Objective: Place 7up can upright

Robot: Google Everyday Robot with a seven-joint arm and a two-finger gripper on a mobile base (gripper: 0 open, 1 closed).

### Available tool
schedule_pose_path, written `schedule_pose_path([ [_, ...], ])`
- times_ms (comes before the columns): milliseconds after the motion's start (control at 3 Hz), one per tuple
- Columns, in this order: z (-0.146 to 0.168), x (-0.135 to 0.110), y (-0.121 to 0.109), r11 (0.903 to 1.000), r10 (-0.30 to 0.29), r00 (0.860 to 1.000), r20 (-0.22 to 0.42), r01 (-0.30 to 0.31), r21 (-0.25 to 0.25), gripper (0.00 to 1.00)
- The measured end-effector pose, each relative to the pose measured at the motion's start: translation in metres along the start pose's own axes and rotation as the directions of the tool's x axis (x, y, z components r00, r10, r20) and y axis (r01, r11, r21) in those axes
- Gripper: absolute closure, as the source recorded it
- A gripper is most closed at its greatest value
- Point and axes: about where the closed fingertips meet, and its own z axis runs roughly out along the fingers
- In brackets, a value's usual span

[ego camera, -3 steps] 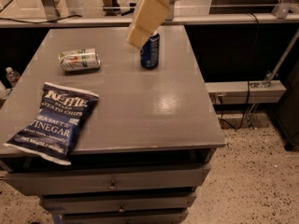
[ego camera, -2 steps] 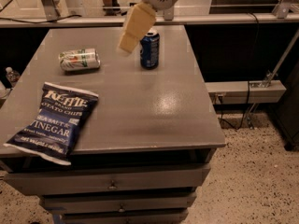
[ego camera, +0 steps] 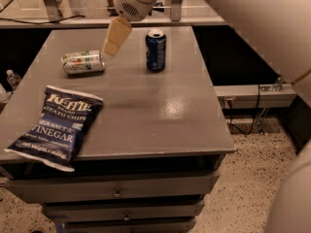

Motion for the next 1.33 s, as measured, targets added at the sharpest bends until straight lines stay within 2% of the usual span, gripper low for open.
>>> schedule_pose_path([
  [333, 0.052, -0.017, -0.005, 0.9992, -0.008, 0.999, -0.038, 0.006, -0.038, 0.0],
  [667, 0.093, -0.036, 0.004, 0.9954, -0.017, 0.998, -0.053, 0.012, -0.095, 0.0],
  [1333, 0.153, -0.069, 0.026, 0.9772, -0.059, 0.997, -0.05, 0.047, -0.207, 0.0],
])
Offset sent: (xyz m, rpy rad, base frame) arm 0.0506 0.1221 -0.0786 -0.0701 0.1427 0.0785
